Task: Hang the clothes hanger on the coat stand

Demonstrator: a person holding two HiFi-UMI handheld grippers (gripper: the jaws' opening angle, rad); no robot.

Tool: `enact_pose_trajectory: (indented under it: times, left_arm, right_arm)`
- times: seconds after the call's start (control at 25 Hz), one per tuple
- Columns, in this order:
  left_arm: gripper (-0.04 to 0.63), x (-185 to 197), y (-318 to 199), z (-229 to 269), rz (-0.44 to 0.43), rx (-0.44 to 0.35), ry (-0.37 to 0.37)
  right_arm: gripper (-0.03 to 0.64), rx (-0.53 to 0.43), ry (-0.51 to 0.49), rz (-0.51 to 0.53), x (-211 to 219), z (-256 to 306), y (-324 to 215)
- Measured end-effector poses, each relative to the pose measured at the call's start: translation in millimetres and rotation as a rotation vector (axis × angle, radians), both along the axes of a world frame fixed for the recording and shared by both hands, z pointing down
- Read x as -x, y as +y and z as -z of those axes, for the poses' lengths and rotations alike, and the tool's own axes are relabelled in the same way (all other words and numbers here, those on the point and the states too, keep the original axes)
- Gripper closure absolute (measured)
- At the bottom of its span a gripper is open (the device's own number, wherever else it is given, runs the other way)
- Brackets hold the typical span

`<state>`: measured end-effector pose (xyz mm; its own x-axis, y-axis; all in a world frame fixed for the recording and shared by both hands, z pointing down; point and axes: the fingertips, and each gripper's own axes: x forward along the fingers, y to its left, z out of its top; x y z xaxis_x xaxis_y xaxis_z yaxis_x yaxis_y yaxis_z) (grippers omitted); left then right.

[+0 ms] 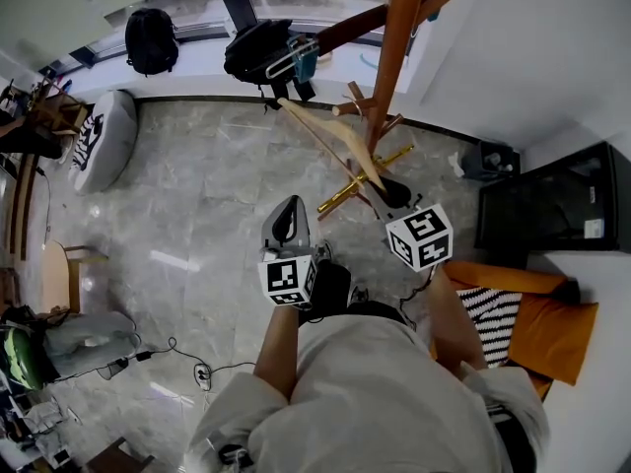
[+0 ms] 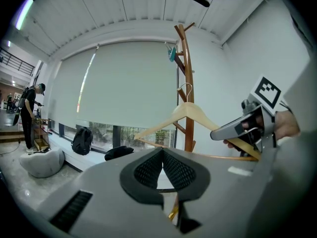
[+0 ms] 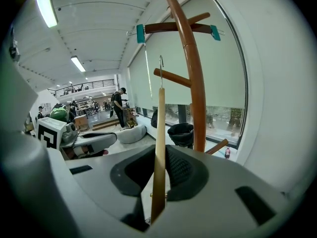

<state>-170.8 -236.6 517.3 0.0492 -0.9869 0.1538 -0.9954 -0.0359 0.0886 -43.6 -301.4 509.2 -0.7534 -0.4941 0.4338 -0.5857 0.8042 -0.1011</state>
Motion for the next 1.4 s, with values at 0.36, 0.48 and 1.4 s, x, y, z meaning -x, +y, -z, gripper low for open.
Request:
enact_pose_trajectory:
  times: [0.36, 0.48, 1.4]
  left_arm:
    - [0.586, 3, -16, -9, -0.017, 0.025, 0.016]
    - [0.586, 3, -22, -14, -0.025, 0.031, 0.020]
    - [0.586, -8, -53, -31, -0.089, 0.059, 0.039]
  right_arm:
    - [0.571, 0.031, 0.016, -0.023, 2, -16, -17]
    - [0.571, 0.033, 0.026, -0.028, 2, -23, -20]
    - [0.571, 0.060, 0.029, -0.093, -16, -41, -41]
